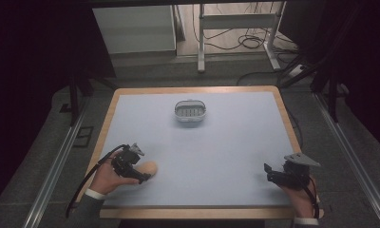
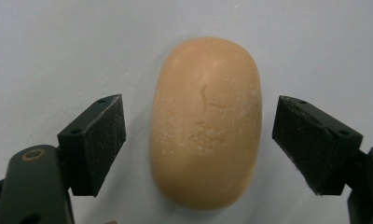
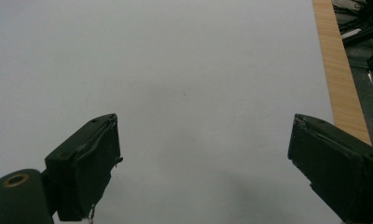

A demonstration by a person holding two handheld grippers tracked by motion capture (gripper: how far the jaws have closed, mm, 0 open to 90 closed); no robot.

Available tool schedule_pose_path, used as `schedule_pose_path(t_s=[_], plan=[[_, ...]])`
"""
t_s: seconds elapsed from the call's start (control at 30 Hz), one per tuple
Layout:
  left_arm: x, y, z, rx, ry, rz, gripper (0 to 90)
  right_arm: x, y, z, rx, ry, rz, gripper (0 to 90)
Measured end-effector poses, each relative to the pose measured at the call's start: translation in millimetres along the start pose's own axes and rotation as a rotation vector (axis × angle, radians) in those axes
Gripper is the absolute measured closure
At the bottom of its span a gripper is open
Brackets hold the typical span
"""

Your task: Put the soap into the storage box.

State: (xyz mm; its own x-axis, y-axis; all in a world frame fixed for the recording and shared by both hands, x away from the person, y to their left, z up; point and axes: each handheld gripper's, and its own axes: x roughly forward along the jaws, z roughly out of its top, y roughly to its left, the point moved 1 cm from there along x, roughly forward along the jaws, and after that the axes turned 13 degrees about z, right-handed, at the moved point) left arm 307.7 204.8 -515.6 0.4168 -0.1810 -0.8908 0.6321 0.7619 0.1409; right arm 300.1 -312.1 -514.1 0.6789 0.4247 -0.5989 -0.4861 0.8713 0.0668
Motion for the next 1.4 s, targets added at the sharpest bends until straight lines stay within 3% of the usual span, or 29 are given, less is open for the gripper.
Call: schedule_pose_path(t_s=[0.5, 0.67, 1.4], plan=[[13.3, -5.8, -0.6, 0.02, 0.041, 0.021, 23.5, -0.3, -0.5, -0.5, 0.003, 0.002, -0.008, 9.2], [12.5, -6.4, -1.0, 0.017, 0.03, 0.015, 31.5, -0.1, -0.8, -0.7, 0.005, 0.003, -0.01, 9.2], [0.1, 2.8, 5.7, -0.009, -0.011, -0.002, 32.5, -0.4, -1.8, -1.1, 0.007, 0.002, -0.016, 9.2]])
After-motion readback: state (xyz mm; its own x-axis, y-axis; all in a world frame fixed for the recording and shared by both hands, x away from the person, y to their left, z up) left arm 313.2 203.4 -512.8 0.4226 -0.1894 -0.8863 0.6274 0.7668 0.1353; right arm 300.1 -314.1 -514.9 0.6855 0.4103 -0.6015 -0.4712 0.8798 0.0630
